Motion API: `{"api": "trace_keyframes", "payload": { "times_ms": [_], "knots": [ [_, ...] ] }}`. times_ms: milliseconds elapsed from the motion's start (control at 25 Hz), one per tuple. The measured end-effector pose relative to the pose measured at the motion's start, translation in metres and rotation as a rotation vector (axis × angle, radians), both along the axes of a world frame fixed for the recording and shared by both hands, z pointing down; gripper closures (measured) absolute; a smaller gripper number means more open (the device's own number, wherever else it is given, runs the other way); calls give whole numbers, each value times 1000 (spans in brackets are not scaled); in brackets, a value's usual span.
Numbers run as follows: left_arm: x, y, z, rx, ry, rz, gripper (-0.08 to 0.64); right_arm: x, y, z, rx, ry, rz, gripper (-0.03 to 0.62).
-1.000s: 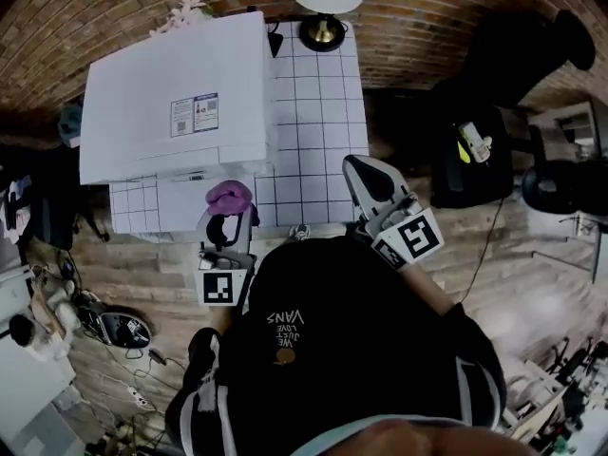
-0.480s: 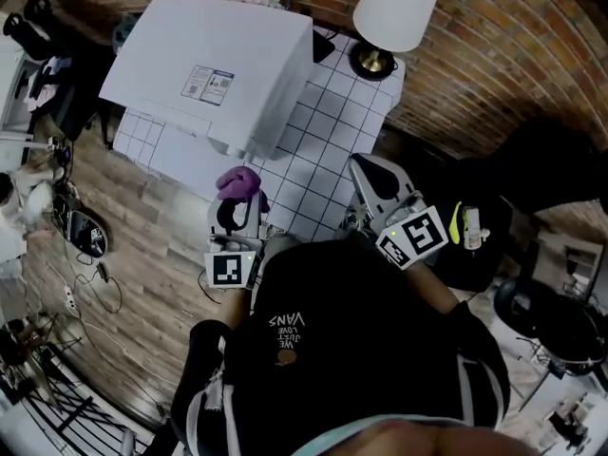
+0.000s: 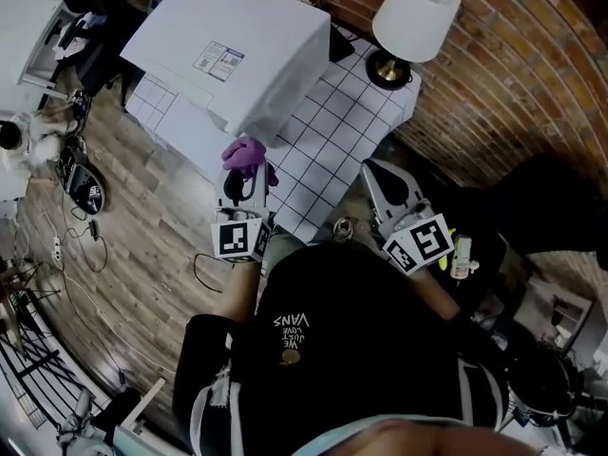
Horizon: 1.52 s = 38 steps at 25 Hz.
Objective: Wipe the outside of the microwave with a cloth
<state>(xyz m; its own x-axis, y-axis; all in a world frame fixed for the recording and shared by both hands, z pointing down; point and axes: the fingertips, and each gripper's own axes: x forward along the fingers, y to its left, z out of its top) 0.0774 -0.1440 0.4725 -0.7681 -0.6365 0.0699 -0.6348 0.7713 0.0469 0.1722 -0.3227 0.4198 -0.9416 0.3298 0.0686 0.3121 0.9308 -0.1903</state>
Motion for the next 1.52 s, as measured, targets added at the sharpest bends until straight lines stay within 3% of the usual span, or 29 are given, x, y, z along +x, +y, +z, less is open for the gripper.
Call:
{"api": "trace_keyframes", "payload": {
  "times_ms": [280,680,1520],
  "knots": [
    [-11,-12,5,25,27,-69,417,13,-13,5,-13,-1,10,594],
    [-37,-52,7,68,82,-104,417,29,-51,9,-33,0,88,594],
    [-136,-209,16,107,212,20,417,57,-128,32,-98,52,301,595]
  ]
}}
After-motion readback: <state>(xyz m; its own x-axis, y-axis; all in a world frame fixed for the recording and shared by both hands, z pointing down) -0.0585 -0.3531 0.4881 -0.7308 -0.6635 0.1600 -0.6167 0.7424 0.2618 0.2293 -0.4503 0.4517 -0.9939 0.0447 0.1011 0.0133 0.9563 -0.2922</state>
